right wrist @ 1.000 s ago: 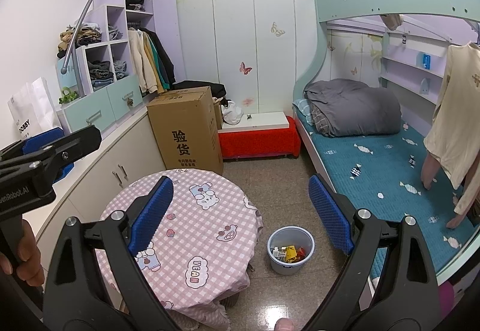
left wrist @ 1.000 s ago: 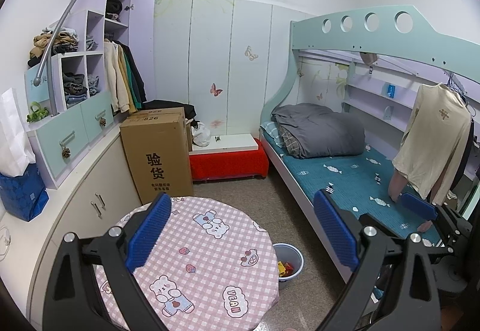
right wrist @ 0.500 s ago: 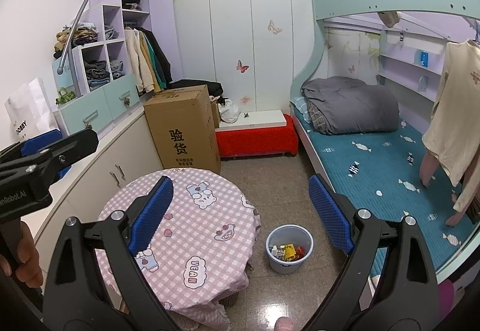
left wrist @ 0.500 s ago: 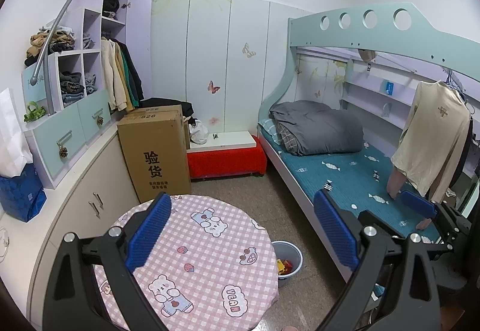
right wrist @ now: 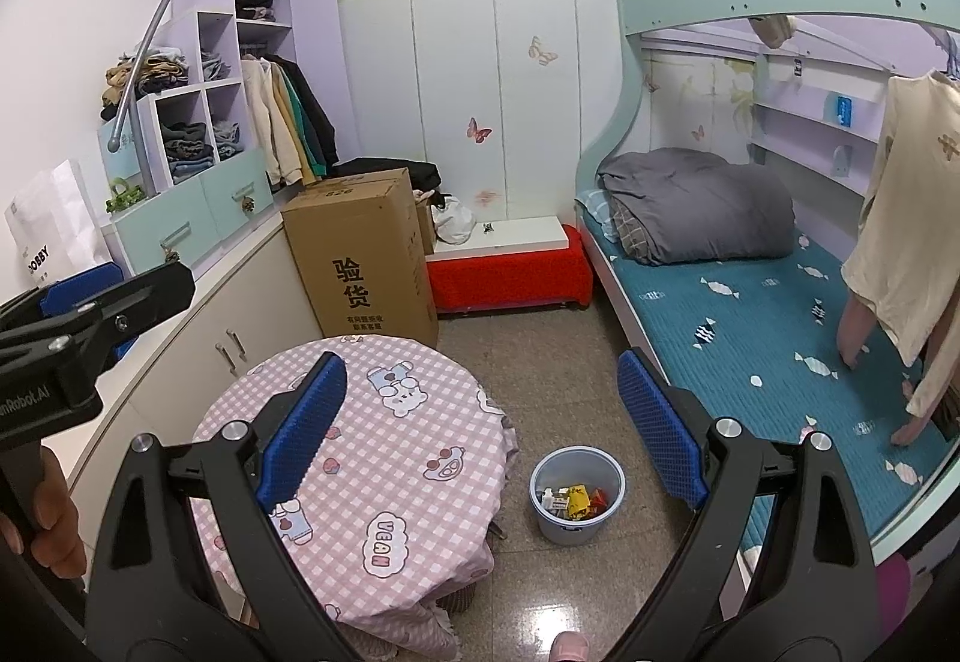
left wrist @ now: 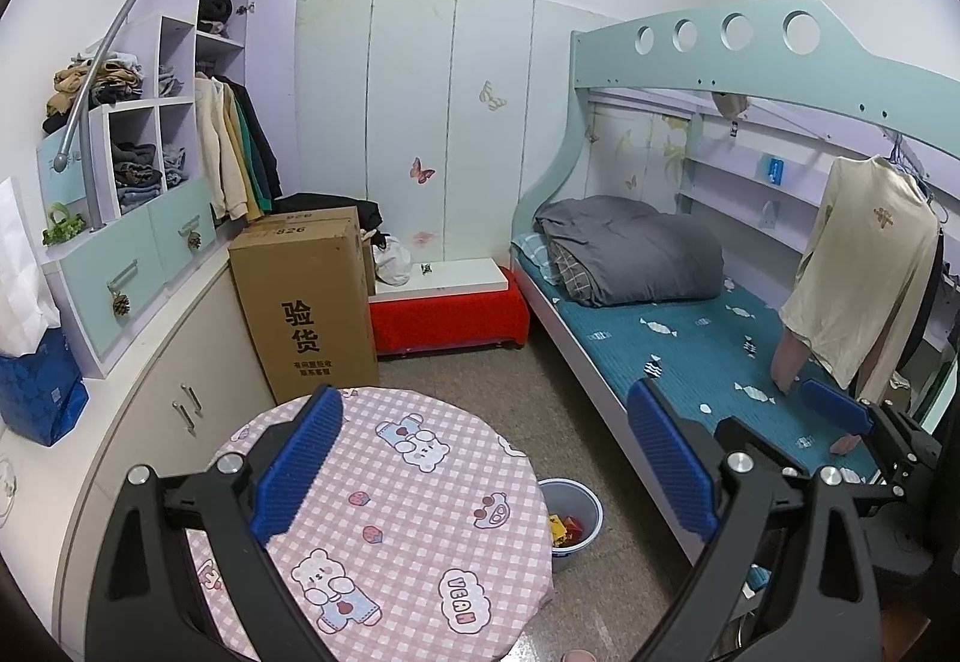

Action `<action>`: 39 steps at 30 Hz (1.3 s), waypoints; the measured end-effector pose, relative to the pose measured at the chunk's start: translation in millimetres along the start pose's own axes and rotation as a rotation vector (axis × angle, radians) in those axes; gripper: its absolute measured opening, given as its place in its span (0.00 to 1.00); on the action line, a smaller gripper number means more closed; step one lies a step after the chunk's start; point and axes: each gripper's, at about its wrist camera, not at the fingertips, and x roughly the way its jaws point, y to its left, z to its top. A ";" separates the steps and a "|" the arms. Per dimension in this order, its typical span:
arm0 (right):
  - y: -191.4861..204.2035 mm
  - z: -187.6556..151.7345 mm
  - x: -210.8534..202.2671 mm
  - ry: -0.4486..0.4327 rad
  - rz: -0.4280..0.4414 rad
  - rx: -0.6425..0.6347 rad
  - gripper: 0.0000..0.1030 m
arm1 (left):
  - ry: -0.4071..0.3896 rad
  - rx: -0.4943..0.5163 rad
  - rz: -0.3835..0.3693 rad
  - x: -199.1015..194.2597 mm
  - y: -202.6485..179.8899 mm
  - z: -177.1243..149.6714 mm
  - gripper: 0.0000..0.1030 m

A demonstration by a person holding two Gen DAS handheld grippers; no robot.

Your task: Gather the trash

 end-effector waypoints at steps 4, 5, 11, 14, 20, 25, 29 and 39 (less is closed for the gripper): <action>-2.5 -0.6 0.6 0.002 -0.001 0.004 0.87 | 0.004 0.003 -0.003 2.2 -0.2 0.4 0.91; -2.7 -0.6 1.1 0.003 -0.002 0.005 0.87 | 0.005 0.005 -0.004 2.7 0.5 0.7 0.91; -2.9 -0.3 2.9 0.007 -0.002 0.009 0.87 | 0.011 0.013 -0.010 4.8 -1.4 0.1 0.91; -4.6 -0.9 3.5 0.008 -0.004 0.011 0.87 | 0.012 0.014 -0.013 5.7 -2.1 0.3 0.91; -7.6 -1.8 6.3 0.014 -0.006 0.014 0.87 | 0.013 0.015 -0.014 5.9 -3.4 -0.1 0.91; -8.8 -2.7 7.6 0.018 -0.004 0.017 0.87 | 0.014 0.014 -0.013 6.0 -4.0 0.3 0.91; -7.0 -2.3 8.6 0.019 -0.006 0.017 0.87 | 0.014 0.014 -0.014 5.9 -4.2 0.3 0.91; -7.1 -4.7 11.8 0.027 -0.005 0.016 0.87 | 0.021 0.017 -0.016 6.7 -6.4 -3.3 0.91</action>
